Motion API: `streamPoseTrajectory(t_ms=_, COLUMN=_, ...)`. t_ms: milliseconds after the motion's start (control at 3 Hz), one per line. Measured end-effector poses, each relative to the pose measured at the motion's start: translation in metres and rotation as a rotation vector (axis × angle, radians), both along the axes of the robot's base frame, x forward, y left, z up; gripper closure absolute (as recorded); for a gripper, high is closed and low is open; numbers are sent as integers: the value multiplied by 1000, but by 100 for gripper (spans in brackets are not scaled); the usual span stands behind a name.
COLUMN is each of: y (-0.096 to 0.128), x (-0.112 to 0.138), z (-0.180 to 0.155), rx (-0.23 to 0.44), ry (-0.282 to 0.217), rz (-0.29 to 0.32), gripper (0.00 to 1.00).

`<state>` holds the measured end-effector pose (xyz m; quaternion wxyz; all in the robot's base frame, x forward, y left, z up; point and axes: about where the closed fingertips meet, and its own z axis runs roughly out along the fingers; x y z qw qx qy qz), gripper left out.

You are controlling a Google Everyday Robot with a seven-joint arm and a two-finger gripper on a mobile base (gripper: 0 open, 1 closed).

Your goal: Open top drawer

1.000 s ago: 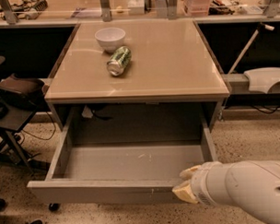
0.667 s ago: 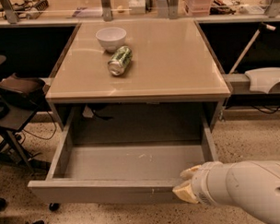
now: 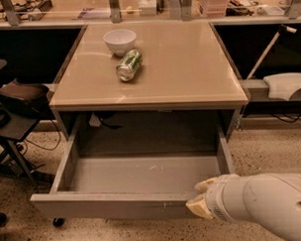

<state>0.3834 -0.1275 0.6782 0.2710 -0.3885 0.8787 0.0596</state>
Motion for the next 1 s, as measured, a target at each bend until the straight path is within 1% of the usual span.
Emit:
streamPoseTrajectory(t_ms=333, y=0, x=0, z=0, rx=0, ry=0, rz=0, gripper=12)
streamPoseTrajectory(t_ms=667, y=0, x=0, z=0, rx=0, ry=0, rz=0, gripper=0)
streamPoseTrajectory(t_ms=1000, y=0, x=0, z=0, rx=0, ry=0, rz=0, gripper=0)
